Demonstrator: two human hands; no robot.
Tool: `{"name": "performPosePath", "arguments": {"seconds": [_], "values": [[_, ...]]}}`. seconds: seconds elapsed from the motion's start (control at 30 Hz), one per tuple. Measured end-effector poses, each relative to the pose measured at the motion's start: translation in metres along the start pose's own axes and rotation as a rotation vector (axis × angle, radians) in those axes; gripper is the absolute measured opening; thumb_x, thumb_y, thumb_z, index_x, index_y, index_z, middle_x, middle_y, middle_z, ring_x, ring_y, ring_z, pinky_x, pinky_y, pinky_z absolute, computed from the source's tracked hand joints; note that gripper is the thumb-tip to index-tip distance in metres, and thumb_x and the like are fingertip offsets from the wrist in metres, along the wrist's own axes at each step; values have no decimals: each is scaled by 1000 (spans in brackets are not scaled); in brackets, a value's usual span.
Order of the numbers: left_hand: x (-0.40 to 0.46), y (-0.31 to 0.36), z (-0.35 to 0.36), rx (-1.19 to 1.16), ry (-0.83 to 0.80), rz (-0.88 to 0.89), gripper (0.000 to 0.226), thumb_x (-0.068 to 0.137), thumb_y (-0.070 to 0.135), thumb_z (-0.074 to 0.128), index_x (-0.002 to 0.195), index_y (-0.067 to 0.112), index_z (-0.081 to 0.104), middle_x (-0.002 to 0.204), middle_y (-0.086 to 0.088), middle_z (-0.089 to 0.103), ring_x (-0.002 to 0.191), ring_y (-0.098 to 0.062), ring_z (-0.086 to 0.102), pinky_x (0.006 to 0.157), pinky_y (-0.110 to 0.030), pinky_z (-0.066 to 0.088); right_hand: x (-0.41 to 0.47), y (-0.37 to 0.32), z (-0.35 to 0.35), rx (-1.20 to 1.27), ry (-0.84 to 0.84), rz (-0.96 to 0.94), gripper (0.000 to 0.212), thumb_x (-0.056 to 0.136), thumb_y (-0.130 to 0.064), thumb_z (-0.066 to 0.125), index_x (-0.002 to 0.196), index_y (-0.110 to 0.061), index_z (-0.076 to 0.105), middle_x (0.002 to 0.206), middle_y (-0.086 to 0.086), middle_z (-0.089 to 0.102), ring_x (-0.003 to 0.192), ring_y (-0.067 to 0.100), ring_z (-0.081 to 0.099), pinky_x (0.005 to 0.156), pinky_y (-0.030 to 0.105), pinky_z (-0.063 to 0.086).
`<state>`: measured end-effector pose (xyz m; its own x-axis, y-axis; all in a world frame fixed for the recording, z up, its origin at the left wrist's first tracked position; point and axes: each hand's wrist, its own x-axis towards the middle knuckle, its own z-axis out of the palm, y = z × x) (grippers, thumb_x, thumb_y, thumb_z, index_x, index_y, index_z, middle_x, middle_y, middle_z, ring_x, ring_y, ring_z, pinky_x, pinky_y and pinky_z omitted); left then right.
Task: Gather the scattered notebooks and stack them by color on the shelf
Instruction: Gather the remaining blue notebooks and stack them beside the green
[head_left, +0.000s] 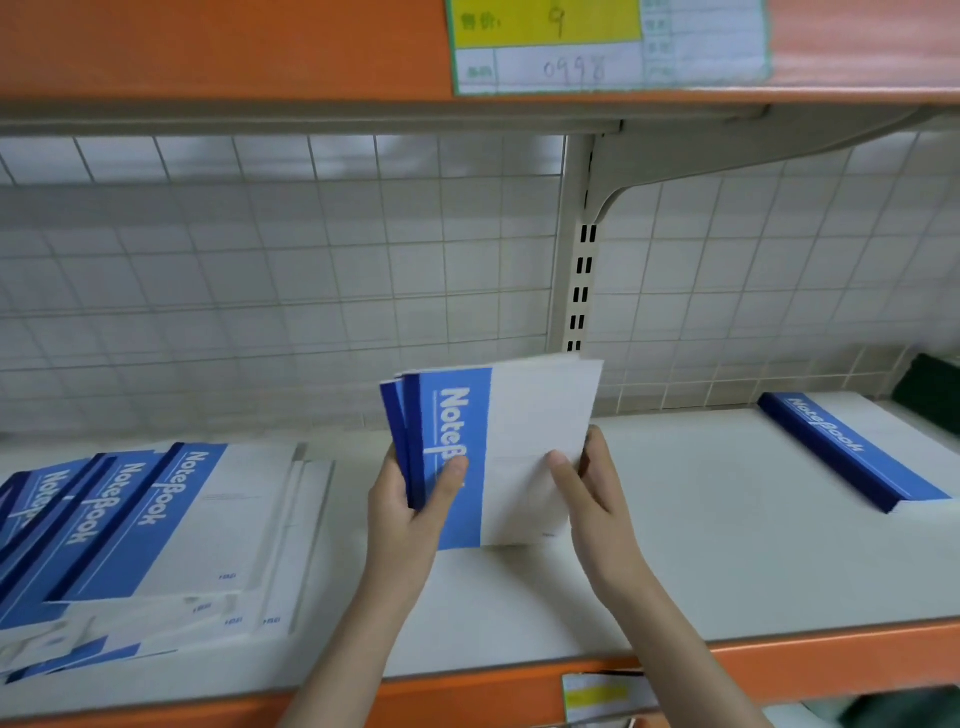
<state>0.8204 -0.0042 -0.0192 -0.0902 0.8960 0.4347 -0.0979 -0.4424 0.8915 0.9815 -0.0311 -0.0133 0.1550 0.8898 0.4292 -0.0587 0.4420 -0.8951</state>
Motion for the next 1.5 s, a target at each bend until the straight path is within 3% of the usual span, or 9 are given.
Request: {"name": "performPosePath", "arguments": {"seconds": [0.17,0.33,0.53,0.77,0.9,1.03,1.2,1.3,1.5], "values": [[0,2,1,-56,30,-55,32,74,34,70,102,19,62,89,7,71,82,-10,68,69,-20,53,1,-4,11,5,-27,2,40,93,-36,49,131,-27,49,127,-13,60,123,6,52,101,23,43],[2,0,3,-78,12,-111,31,74,31,74,100,19,63,93,0,72,89,-20,69,77,-30,56,-1,1,13,35,-38,-2,35,95,-28,43,130,-25,49,124,-18,60,120,1,53,97,16,43],[2,-4,3,18,24,-70,30,82,14,71,108,21,59,97,6,70,89,-10,67,73,-16,52,-4,10,9,-61,-52,19,31,101,-5,35,124,-18,51,120,-18,60,114,-9,52,90,4,37],[2,-3,3,-56,6,-98,25,81,40,59,104,30,62,98,7,71,94,-15,68,77,-26,54,-6,12,8,-115,-50,13,31,101,-9,35,128,-16,49,127,-10,56,118,-7,50,93,5,36],[2,0,4,-61,-3,-91,20,89,41,46,103,36,59,101,12,69,100,-16,65,86,-34,52,-5,6,8,-228,-41,-1,30,101,-6,35,116,-27,49,119,-16,57,107,-12,52,85,3,37],[9,4,4,5,2,-120,14,98,29,43,101,29,57,94,12,70,91,-16,65,79,-29,53,0,1,5,-412,-9,12,21,100,-9,38,108,-25,48,87,4,63,76,15,53,68,15,44],[24,14,-5,288,-163,-332,40,101,40,34,107,7,56,99,-6,66,93,-23,62,84,-31,48,6,-12,-3,-361,16,330,12,98,-14,41,87,-12,44,82,3,48,77,17,45,61,24,38],[18,15,-7,231,-218,-570,36,100,43,36,107,14,57,107,-3,68,97,-23,66,92,-40,50,6,-17,-8,-261,65,559,10,95,-16,42,86,-12,42,84,6,45,76,21,44,56,24,33],[-1,10,3,172,-185,-665,23,102,31,38,103,18,56,101,-1,70,85,-17,69,58,-26,51,-3,-22,-17,-339,77,680,15,97,-22,39,86,-14,44,82,0,46,71,16,44,53,22,34]]}}
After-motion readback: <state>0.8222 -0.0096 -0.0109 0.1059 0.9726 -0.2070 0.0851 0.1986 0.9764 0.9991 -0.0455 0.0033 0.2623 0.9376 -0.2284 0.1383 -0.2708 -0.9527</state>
